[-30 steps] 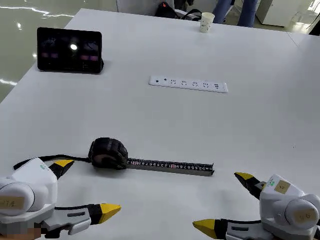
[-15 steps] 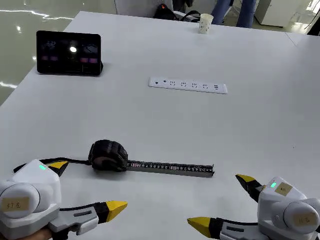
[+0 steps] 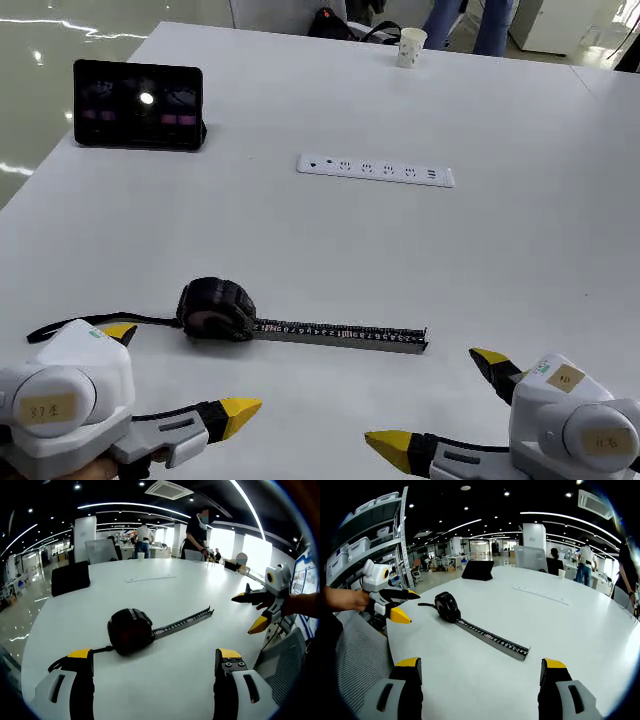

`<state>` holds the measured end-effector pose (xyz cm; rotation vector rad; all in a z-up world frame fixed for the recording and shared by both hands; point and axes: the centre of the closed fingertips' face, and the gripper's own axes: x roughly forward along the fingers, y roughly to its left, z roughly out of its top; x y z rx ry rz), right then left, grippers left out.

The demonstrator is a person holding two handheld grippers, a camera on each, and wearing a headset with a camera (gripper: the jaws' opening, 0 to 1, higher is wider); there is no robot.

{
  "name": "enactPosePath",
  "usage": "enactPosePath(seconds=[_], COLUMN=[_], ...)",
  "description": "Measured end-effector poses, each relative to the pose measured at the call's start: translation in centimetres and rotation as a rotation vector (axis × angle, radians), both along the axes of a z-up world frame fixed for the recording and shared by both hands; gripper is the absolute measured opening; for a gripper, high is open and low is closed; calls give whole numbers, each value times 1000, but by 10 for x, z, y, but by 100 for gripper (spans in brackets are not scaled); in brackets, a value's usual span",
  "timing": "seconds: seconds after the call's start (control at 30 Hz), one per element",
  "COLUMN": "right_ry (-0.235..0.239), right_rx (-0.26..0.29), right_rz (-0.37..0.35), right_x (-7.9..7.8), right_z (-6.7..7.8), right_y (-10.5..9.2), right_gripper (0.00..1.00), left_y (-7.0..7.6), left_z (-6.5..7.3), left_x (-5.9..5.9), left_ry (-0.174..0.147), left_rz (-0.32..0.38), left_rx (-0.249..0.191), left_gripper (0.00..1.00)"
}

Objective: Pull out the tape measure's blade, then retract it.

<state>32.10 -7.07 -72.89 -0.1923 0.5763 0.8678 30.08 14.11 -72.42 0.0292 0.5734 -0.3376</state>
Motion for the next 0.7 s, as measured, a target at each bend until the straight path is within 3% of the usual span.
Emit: enactPosePath(seconds=[0.33,0.7], right_ry=[-1,-3], right_rx=[3,-4], right_rz=[2,-3], right_x=[-2,-3], right_z=[7,8], right_y=[7,5], right_gripper=[99,99], left_y=[-1,-4], left_z=[3,6], left_x=[0,3], left_ry=[17,9], left_rz=[11,27], left_rx=[39,23], left_gripper=[99,99])
